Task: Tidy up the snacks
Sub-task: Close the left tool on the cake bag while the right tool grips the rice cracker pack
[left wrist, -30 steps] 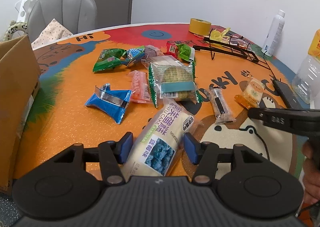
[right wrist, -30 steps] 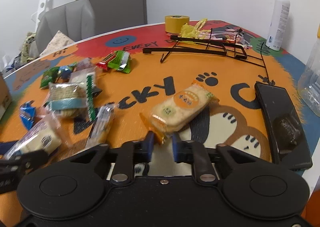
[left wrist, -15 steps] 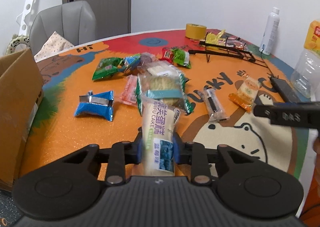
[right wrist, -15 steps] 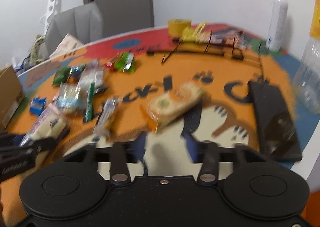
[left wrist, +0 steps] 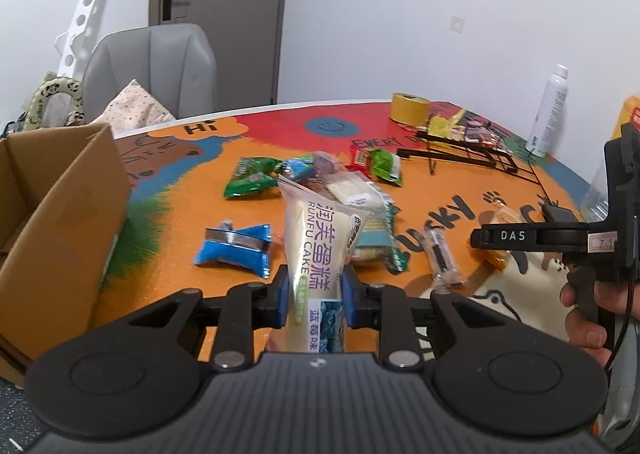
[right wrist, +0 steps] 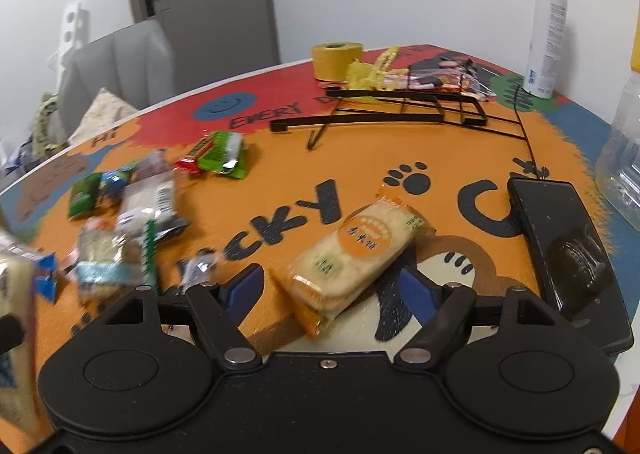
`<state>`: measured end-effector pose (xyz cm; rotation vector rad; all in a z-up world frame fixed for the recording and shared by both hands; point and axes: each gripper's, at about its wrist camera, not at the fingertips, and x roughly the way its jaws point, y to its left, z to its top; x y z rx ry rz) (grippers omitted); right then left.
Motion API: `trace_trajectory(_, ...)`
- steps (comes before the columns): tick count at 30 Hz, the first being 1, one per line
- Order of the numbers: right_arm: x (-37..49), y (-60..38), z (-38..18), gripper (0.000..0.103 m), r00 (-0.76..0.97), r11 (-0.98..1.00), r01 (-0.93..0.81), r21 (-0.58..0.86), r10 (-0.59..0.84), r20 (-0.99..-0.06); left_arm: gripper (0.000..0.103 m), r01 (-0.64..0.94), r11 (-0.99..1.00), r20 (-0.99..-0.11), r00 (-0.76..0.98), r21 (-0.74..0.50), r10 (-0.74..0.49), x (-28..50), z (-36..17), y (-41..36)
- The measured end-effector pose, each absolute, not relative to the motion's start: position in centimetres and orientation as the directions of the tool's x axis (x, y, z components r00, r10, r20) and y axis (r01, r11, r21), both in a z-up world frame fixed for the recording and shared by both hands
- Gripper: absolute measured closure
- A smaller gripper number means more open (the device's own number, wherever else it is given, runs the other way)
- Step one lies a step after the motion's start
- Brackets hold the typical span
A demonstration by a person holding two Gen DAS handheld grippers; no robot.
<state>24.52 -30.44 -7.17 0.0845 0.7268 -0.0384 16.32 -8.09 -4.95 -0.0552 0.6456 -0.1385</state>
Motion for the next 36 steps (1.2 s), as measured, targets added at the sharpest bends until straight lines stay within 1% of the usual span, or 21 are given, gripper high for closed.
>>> trace_trajectory(4, 25.4, -30.5, -7.4, 0.027, 0.742, 0.994, 0.092, 0.066, -0.025, -0.670, 0.078, 0.081, 0.991, -0.595, 0.794, -0.102, -0.126, 16.8, -5.1, -6.9)
trace_trajectory(8, 26.1, -30.4, -7.4, 0.027, 0.756, 0.992, 0.113, 0.055, -0.049, -0.653, 0.078, 0.039, 0.994, -0.594, 0.799, -0.103, -0.093, 17.4, -5.4, -5.8)
trace_trajectory(10, 26.7, -30.1, -7.7, 0.036, 0.749, 0.994, 0.102, 0.040, -0.050, -0.660, 0.078, 0.014, 0.994, -0.597, 0.799, -0.104, -0.074, 17.6, -5.6, -5.2)
trace_trajectory(11, 27.0, -30.0, -8.0, 0.047, 0.740, 0.995, 0.089, 0.037, -0.041, -0.671, 0.078, 0.000, 0.995, -0.600, 0.798, -0.103, -0.062, 17.7, -5.7, -4.9)
trace_trajectory(13, 26.9, -29.4, -8.1, 0.060, 0.745, 0.998, 0.070, 0.004, -0.050, -0.665, 0.078, -0.018, 0.995, -0.605, 0.795, -0.102, -0.047, 17.9, -5.8, -4.4)
trace_trajectory(14, 26.7, -29.1, -8.1, 0.069, 0.748, 0.998, 0.053, -0.016, -0.050, -0.662, 0.078, -0.024, 0.995, -0.606, 0.794, -0.099, -0.042, 18.0, -5.8, -4.3)
trace_trajectory(22, 24.6, -27.7, -7.6, 0.070, 0.764, 0.998, -0.067, -0.015, 0.042, -0.644, 0.078, -0.024, 0.995, -0.597, 0.801, -0.094, -0.037, 18.0, -5.3, -4.3)
trace_trajectory(29, 23.6, -26.8, -5.1, 0.070, 0.797, 0.994, -0.109, 0.009, 0.093, -0.597, 0.079, -0.005, 0.995, -0.565, 0.824, -0.098, -0.051, 17.5, -3.6, -4.5)
trace_trajectory(36, 22.8, -24.7, -2.8, 0.069, 0.810, 0.981, -0.191, 0.041, 0.182, -0.558, 0.080, -0.008, 0.995, -0.531, 0.846, -0.099, -0.046, 16.7, -1.6, -3.9)
